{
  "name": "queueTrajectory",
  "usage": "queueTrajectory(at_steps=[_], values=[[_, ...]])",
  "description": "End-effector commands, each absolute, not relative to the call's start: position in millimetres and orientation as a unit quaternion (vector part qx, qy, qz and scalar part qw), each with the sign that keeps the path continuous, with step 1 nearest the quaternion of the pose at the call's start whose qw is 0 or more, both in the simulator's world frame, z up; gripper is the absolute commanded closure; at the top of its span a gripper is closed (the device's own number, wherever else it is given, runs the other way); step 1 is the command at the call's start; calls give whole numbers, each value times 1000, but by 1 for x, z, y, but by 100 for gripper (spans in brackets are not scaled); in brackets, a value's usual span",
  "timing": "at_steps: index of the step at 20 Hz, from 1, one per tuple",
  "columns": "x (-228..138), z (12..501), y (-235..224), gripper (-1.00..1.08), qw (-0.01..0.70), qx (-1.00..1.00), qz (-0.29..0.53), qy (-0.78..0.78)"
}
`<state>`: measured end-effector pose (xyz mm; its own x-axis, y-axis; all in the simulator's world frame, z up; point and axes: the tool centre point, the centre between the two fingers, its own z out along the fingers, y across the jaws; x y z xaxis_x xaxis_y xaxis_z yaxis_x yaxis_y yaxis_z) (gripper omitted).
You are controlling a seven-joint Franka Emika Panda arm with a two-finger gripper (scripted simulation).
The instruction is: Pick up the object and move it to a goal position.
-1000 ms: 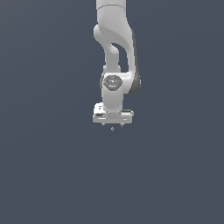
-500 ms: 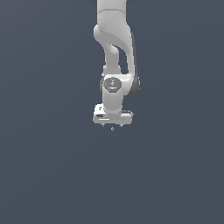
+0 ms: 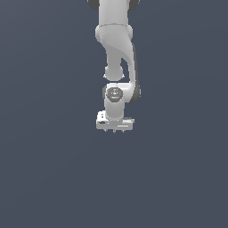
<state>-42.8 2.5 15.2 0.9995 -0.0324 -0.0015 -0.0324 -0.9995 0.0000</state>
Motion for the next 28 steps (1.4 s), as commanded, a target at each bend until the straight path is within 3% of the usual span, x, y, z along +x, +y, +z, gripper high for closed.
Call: queueTrajectory(at_steps=[1, 3, 4, 18, 28], values=[[-42, 10, 2, -92, 0, -1000, 0, 16], [-42, 9, 3, -92, 0, -1000, 0, 16], [-42, 9, 3, 108, 0, -1000, 0, 16], [-39, 13, -3, 108, 0, -1000, 0, 16], [-10, 44, -65, 108, 0, -1000, 0, 16]])
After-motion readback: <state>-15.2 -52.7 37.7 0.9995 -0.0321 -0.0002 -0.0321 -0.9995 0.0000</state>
